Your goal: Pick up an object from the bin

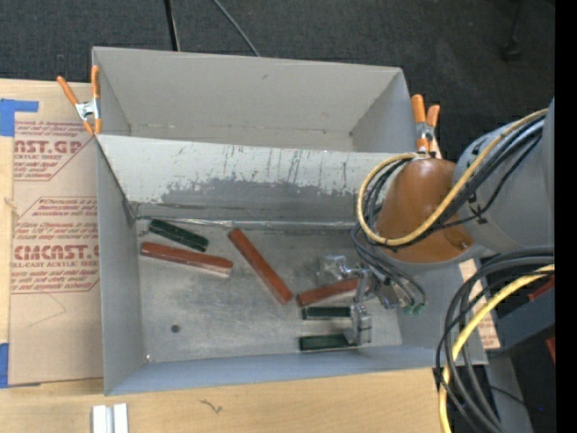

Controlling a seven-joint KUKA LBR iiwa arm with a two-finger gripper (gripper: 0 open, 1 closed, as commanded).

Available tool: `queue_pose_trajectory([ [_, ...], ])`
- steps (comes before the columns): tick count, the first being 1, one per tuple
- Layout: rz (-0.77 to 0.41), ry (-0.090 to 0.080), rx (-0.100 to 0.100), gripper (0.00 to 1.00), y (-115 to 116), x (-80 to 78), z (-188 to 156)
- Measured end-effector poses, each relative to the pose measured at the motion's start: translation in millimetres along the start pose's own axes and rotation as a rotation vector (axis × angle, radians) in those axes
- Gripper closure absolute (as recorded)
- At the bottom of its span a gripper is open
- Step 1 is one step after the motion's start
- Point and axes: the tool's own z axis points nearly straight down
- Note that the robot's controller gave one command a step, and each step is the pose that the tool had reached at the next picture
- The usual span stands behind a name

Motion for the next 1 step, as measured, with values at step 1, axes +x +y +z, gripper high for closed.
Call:
queue_pose_trajectory([
  [1,0.088,-0.007,0.001,0.00,41.6,-1.7,-33.5],
])
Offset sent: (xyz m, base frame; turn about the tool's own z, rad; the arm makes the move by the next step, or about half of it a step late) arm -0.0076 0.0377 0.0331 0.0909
